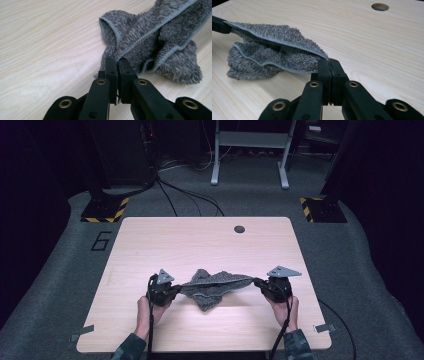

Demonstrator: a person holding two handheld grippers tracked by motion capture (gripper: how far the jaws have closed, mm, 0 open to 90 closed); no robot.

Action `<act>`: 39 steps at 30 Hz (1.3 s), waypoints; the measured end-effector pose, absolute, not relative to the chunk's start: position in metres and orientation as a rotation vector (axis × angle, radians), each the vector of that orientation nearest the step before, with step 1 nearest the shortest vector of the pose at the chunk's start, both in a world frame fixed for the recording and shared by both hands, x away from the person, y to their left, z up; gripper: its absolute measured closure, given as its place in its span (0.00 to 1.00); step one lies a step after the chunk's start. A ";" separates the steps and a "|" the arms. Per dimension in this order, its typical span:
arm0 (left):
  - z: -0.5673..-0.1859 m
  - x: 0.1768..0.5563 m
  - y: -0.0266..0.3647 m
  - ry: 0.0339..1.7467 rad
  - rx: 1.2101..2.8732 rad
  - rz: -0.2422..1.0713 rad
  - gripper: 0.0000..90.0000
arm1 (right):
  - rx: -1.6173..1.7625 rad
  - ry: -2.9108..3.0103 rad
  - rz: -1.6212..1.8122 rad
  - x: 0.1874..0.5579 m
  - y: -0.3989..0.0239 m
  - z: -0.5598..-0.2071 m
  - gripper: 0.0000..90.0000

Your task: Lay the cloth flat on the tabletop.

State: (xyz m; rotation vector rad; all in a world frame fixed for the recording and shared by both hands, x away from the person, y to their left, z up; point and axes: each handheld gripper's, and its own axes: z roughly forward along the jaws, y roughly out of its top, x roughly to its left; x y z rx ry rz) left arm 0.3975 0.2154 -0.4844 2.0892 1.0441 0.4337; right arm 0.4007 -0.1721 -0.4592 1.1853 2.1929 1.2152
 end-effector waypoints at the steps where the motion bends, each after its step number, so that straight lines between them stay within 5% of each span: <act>1: -0.484 0.396 0.215 1.040 2.092 0.434 0.98 | 1.181 2.197 1.214 0.399 -0.172 -0.460 0.99; 8: -0.486 0.404 0.221 1.029 2.104 0.406 0.99 | 1.185 2.225 1.219 0.396 -0.173 -0.463 0.99; 13: -0.464 0.458 0.219 1.032 2.176 0.518 0.99 | 1.176 2.242 1.153 0.448 -0.166 -0.447 1.00; 18: -0.351 0.511 0.222 1.013 1.998 0.750 0.99 | 1.101 2.119 1.102 0.519 -0.148 -0.349 1.00; 21: -0.300 0.503 0.224 0.954 1.936 0.866 0.99 | 1.052 2.008 1.193 0.515 -0.144 -0.285 1.00; 24: -0.288 0.478 0.228 0.884 1.944 0.922 0.99 | 0.974 1.979 1.229 0.492 -0.145 -0.261 1.00; 28: -0.334 0.445 0.229 0.832 2.048 0.861 0.99 | 0.927 2.054 1.211 0.463 -0.150 -0.289 1.00; 39: -0.482 0.377 0.221 0.866 2.249 0.451 0.92 | 1.075 2.369 1.160 0.387 -0.169 -0.468 0.92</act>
